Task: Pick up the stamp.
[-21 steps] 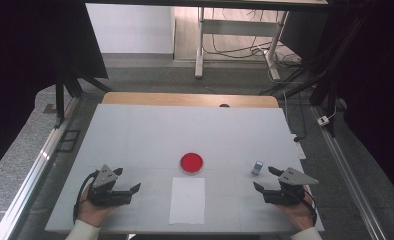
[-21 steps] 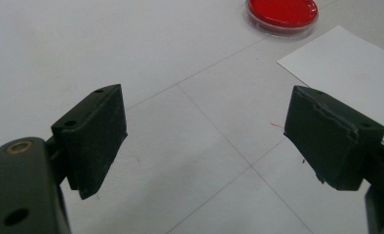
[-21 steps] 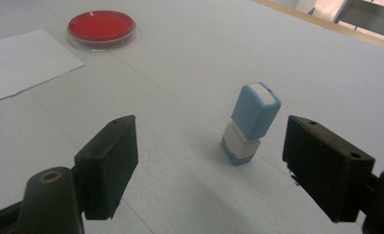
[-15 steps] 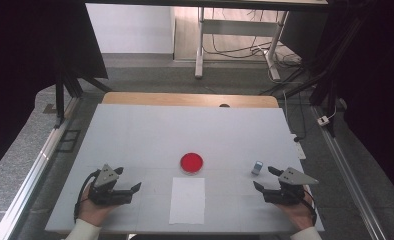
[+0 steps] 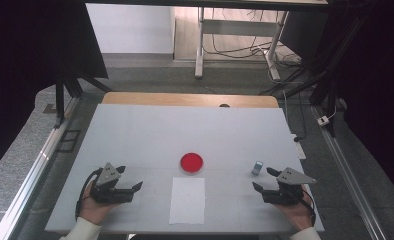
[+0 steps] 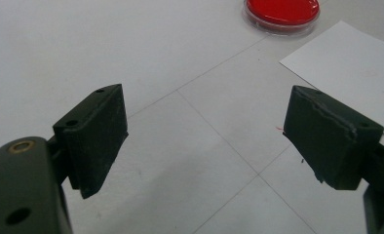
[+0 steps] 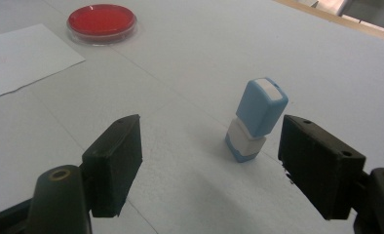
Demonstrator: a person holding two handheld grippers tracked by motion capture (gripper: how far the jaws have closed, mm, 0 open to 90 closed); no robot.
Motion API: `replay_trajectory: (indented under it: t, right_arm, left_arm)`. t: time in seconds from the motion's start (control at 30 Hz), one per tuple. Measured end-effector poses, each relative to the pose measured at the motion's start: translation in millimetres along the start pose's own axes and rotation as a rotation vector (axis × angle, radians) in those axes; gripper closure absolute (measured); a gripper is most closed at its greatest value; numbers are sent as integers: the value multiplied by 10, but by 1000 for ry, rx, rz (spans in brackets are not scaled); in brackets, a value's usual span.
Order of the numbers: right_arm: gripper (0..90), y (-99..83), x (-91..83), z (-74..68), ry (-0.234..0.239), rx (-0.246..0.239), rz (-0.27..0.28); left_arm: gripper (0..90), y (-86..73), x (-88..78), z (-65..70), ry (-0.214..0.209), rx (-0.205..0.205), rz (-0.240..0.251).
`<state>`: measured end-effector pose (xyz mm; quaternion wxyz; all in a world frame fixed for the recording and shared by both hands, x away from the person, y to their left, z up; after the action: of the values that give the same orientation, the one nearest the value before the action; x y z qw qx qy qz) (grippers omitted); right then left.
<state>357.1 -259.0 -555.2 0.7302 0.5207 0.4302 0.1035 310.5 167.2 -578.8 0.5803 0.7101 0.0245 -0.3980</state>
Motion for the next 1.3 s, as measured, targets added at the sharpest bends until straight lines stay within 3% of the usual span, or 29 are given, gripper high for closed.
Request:
replay_trajectory:
  t: [0.3,0.5,0.77,1.13,1.3]
  right_arm:
    - [254,32,-20,8,-3,4,18]
    - [258,129,-62,-47,-1,-17,26]
    - [259,281,-80,-6,-13,-13,26]
    - [259,444,-16,81,-1,3,-13]
    - [259,532,-18,184,-4,1,-48]
  left_arm:
    - [165,3,13,1,12,9,-7]
    - [165,1,11,44,6,11,-12]
    - [166,8,6,41,7,13,-10]
    - [169,0,26,31,7,12,-18]
    - [169,-7,35,34,6,14,-24]
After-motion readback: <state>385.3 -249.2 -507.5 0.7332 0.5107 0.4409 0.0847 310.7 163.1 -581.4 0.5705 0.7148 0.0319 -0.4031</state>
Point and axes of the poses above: each handheld gripper's, and its own axes: x roughly forward along the jaws, y roughly out of its top, z roughly to its right, the point moved 10 cm from there along x, roughly forward along the jaws, and after that the axes turned 3 degrees about y, right-handed, at the moved point
